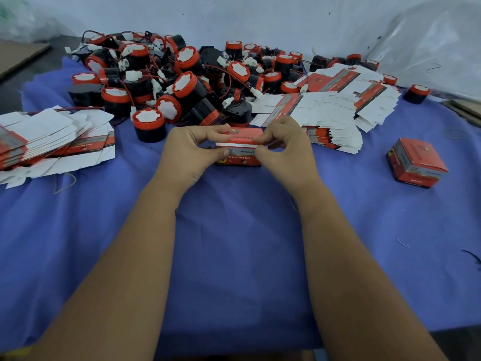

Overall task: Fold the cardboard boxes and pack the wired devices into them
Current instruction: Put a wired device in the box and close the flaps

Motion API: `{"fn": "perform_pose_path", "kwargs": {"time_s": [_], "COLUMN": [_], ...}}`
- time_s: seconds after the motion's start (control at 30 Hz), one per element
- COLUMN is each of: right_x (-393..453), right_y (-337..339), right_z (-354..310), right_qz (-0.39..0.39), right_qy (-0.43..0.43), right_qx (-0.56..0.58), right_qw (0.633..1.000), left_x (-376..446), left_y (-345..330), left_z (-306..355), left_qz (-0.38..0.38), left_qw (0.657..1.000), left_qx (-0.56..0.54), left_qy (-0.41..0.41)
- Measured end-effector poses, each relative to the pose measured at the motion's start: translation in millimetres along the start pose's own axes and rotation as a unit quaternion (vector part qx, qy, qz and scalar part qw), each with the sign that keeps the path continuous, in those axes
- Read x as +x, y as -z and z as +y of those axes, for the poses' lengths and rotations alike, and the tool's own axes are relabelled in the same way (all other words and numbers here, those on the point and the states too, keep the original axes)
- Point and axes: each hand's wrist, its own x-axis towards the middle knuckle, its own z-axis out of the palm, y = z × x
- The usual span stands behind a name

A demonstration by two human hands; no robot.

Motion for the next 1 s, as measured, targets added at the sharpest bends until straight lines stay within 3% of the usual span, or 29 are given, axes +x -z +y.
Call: {"fn": "perform_pose_path", "kwargs": {"time_s": [0.27, 0.43, 0.6, 0.67, 0.87, 1.0], "right_x": [0.7, -1.0, -7.2, -14.2, -29.3, -30.6], "right_y": [-5.2, -10.1, 26.6, 51.1, 122.1, 143.0], "right_z": [4.5, 4.4, 8.2, 14.6, 36.7, 41.8], "right_qz": [-0.015, -0.067, -0.021, 0.02, 0.141, 0.219], "right_qy": [0.011, 0.038, -0.023, -0.07, -0.24, -0.294], "right_qx": [-0.025, -0.123, -0.202, -0.259, -0.368, -0.453], "right_qw": [1.0, 0.989, 0.979, 0.963, 0.887, 0.812], "left_x": [-4.0, -3.9, -11.1, -13.6, -10.0, -6.9], "left_y": [-1.6, -7.2, -32.3, -35.6, -35.6, -38.9], "left_z": [0.3, 2.4, 7.7, 3.9, 1.8, 3.3], "left_qz": [-0.005, -0.005, -0.109, -0.145, -0.146, -0.156], "left_qw": [0.999, 0.985, 0.964, 0.951, 0.94, 0.939], "left_qx": [0.043, 0.158, 0.227, 0.268, 0.303, 0.302], "left_qy": [-0.008, -0.065, -0.083, -0.056, -0.058, -0.052]}}
